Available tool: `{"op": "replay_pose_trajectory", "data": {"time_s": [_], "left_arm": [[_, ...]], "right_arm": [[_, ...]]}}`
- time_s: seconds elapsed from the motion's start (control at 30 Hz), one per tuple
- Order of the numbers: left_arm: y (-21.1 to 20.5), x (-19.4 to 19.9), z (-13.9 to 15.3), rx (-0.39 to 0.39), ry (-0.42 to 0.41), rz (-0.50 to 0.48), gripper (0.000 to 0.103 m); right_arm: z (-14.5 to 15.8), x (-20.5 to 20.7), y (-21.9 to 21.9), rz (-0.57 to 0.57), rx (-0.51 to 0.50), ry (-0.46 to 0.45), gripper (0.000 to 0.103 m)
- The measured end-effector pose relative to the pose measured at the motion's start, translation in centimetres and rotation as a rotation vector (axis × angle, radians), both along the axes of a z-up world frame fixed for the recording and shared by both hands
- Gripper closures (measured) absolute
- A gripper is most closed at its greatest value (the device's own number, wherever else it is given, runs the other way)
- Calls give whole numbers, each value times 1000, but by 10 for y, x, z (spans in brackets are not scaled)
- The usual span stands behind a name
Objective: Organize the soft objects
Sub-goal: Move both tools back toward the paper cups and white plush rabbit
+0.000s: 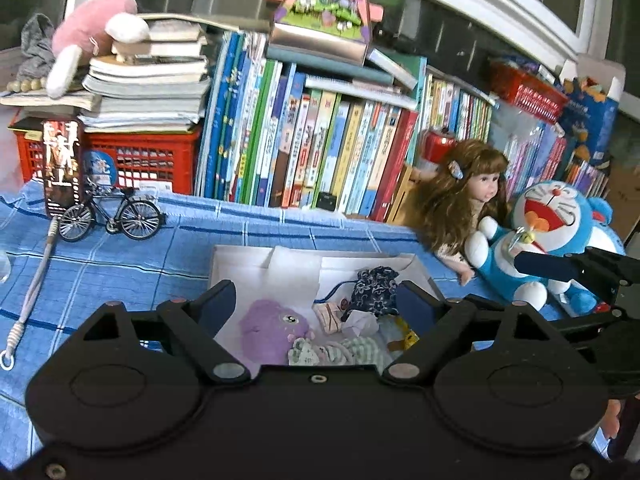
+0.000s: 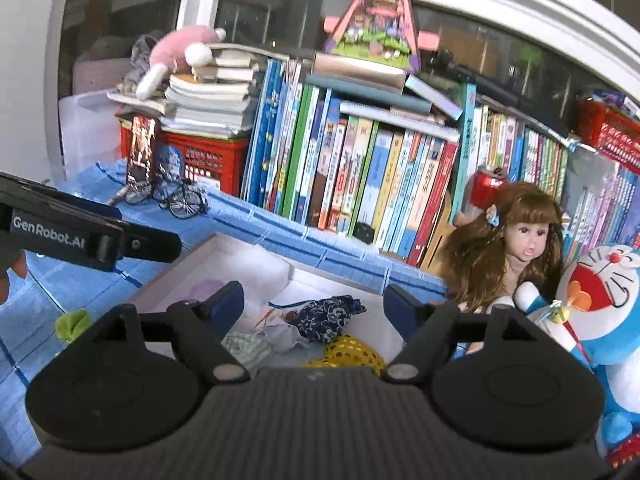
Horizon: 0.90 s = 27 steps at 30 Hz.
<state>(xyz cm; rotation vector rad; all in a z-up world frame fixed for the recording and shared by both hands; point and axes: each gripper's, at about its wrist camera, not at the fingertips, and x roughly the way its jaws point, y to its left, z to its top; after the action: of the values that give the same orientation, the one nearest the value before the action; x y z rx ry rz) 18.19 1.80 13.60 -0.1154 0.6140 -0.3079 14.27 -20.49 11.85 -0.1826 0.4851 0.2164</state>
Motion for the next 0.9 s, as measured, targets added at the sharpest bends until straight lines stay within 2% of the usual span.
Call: {"op": "replay_pose_trajectory", "data": {"time_s": [0.37,0.47,0.77,0.9], "left_arm": [[29,-66,3,6,-77,-22,12],[39,-82,-4,3,-77,-17,12],[59,-130,-35,60,-78,36,12],[61,-143,-53,111,-95,73,11]], "right_arm": [[-4,-59,-7,25,34,-63,16],[-7,-75,-7,33,26,-82,16],[-24,-124,1,70,39,-110,15],[-39,-146,9,60,37,-153,15]]}}
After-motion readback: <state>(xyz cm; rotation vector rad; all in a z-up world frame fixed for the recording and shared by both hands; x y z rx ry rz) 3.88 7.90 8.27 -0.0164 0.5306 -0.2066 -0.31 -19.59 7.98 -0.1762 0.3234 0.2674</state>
